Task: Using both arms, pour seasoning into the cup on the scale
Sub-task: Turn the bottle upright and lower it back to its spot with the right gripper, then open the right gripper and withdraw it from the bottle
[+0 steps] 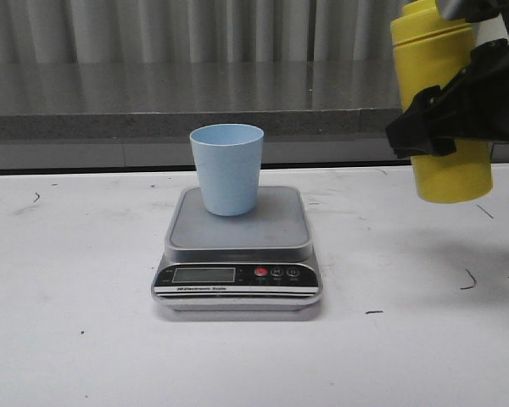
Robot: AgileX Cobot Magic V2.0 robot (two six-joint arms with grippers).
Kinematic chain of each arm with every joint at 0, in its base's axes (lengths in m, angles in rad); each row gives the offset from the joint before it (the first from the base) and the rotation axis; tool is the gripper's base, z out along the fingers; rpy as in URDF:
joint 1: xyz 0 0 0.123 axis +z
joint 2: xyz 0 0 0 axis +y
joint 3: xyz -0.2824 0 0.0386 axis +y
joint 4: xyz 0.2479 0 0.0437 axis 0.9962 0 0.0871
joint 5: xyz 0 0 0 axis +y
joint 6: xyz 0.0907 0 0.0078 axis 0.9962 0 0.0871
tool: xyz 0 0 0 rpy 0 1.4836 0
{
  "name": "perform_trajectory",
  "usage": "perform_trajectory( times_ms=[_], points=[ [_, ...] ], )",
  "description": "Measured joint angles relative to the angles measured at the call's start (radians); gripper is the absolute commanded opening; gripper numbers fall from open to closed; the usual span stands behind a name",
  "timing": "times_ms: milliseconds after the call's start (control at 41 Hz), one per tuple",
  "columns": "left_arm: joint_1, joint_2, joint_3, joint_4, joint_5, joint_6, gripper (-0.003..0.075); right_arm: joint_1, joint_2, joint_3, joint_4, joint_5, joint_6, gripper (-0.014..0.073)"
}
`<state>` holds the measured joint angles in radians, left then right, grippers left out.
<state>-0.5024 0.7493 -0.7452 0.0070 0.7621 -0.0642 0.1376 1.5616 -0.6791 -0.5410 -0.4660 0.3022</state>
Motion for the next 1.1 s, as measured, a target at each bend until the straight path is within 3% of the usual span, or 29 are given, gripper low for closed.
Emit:
perform_trajectory(
  times_ms=[269, 610, 830, 1099],
  points=[
    [0.0, 0.0, 0.0, 0.0, 0.0, 0.0, 0.0459, -0.079, 0.103, 0.007, 0.059, -0.14, -0.011, 0.0381],
    [0.0, 0.0, 0.0, 0.0, 0.0, 0.0, 0.0459, -0.079, 0.242, 0.007, 0.129, -0.346, -0.122, 0.0381],
    [0.0, 0.0, 0.0, 0.0, 0.0, 0.0, 0.0459, -0.079, 0.316, 0.007, 0.25, -0.443, -0.138, 0.0381],
    [0.0, 0.0, 0.0, 0.0, 0.0, 0.0, 0.0459, -0.08, 0.372, 0.007, 0.265, -0.52, -0.141, 0.0411]
  ],
)
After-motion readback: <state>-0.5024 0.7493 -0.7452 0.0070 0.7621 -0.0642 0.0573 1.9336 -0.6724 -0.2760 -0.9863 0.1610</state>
